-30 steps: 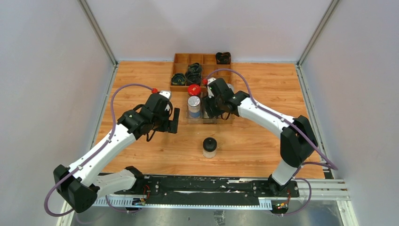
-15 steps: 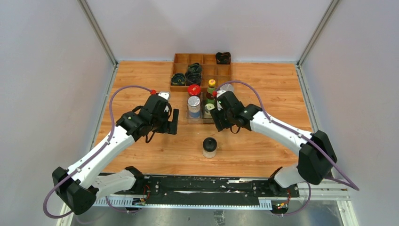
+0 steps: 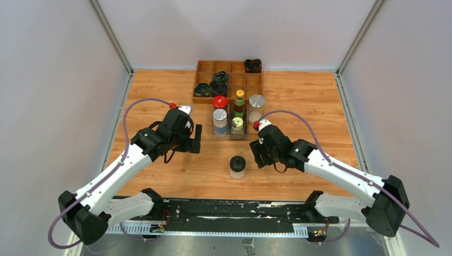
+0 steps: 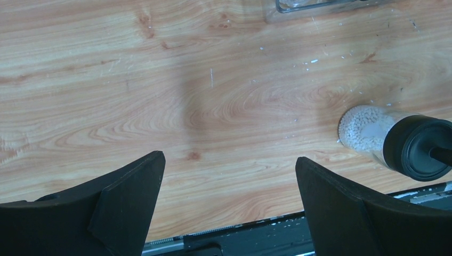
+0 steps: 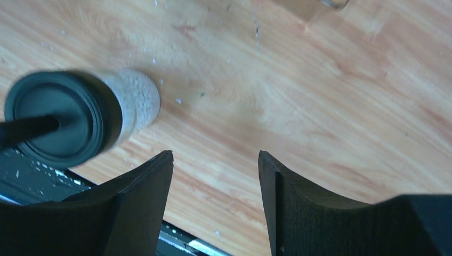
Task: Organize the condiment bottles
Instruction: Pick up the bottle from the center of the board.
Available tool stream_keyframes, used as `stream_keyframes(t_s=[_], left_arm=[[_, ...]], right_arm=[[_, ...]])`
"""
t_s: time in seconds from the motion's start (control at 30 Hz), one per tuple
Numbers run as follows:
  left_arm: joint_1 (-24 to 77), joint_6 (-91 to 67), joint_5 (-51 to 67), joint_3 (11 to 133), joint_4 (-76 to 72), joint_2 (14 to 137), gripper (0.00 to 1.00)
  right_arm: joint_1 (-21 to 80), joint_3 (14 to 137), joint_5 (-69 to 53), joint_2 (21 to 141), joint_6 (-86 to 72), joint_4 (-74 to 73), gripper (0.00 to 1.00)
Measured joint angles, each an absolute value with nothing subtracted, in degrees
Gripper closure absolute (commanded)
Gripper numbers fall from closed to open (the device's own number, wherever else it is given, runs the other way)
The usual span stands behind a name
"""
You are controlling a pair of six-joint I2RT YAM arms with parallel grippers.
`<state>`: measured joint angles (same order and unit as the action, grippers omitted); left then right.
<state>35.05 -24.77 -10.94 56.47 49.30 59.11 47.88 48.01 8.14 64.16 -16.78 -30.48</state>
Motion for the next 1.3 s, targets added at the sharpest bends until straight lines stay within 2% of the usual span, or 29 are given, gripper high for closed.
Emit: stream_keyframes(t_s=[0.27,0.6,0.87,1.3], left_arm=[[35.0,-25.1,-10.9,56.4,49.3,59.1,0.0],[35.0,-25.3,-10.6,56.4,49.2,59.3,0.0],[35.0,-25.3,-10.5,55.5,48.4,59.4,0.0],[35.0,-25.3,-10.3,54.0,48.0,59.1,0.0]], right_arm=[[56.1,42.3,11.4,59.4,-21.9,-33.7,0.34],[70.0,41.7,17.4,59.0,-29.7,-36.1,0.19],[76.7,46.1,22.6,67.5,-34.0,-36.2,0.15],[77.9,56.9,28.7,79.4,-35.4,-33.5,0.17]])
